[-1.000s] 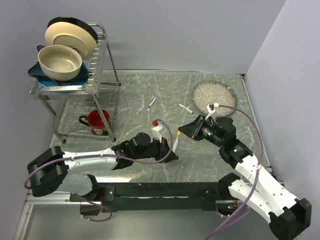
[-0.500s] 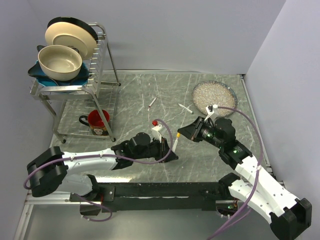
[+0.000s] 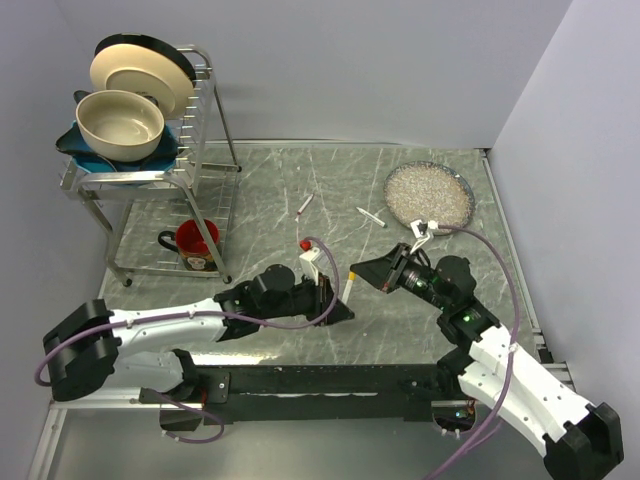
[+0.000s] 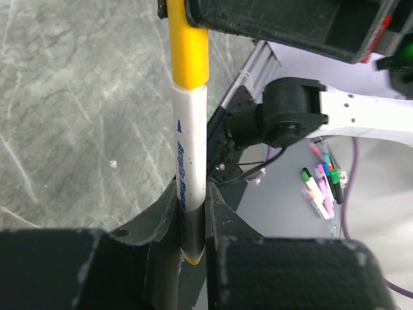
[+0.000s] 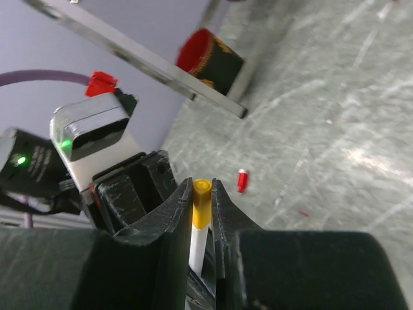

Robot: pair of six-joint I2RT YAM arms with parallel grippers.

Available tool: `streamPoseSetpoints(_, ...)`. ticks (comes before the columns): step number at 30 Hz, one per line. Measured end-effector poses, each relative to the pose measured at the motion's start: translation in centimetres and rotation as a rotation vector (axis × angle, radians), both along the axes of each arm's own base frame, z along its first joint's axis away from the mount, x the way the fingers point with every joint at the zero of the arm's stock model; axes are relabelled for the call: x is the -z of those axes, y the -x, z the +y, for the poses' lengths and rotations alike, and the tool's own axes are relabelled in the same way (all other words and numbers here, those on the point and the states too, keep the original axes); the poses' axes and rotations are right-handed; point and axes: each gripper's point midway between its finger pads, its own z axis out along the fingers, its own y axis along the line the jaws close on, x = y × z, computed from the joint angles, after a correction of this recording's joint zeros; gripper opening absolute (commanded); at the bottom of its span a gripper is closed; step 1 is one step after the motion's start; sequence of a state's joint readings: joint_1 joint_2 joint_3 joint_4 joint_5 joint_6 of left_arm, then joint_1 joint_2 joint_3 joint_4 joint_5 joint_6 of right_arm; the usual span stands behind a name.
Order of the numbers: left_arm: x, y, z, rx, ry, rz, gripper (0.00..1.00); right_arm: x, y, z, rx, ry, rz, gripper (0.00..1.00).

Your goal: Insert the pens into the pen caps

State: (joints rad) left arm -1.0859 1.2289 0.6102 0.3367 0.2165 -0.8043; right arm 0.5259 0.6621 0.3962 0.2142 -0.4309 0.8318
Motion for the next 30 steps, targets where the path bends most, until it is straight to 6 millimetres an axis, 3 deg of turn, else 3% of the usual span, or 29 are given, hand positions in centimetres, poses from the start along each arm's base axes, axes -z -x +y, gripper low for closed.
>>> streamPoseSetpoints(5,-1.9,0.5,0.3,0.011,0.043,-0.03,0.01,-1.9,0.9,-0.1,-0.022,-0.065,-0.088,0.04)
streamPoseSetpoints(7,-2.7,0.7,0.5,0.018,0.065,-0.051,0.01,-2.5,1.2,0.0,-0.032,-0.077,-0.108,0.11)
streamPoseSetpoints(10,-3.1,1.1,1.1,0.026,0.085,-0.087,0.01,-3.0,1.8,0.3,-0.064,-0.088,-0.126,0.34)
streamPoseSetpoints(11,-3.1,1.1,1.4,0.027,0.084,-0.1,0.01,-3.0,1.9,0.4,-0.073,-0.088,-0.122,0.45)
streamPoseSetpoints(14,-3.8,0.5,2.0,-0.003,0.099,-0.148,0.01,-2.6,2.6,0.8,-0.113,-0.071,-0.099,0.57)
streamPoseSetpoints(18,-6.8,0.1,2.9,-0.029,0.167,-0.241,0.01,-2.1,3.1,0.7,-0.13,-0.04,-0.062,0.69)
streamPoseSetpoints(19,-7.3,0.1,3.1,-0.029,0.177,-0.257,0.01,-2.6,3.2,0.7,-0.132,-0.04,-0.071,0.74)
streamPoseSetpoints(23,-8.4,0.4,3.8,-0.025,0.191,-0.307,0.01,-6.5,3.6,0.6,-0.146,-0.056,-0.171,0.78)
streamPoseSetpoints(30,-8.1,0.9,4.8,-0.007,0.154,-0.339,0.01,-12.5,4.1,1.0,-0.189,-0.07,-0.336,0.84)
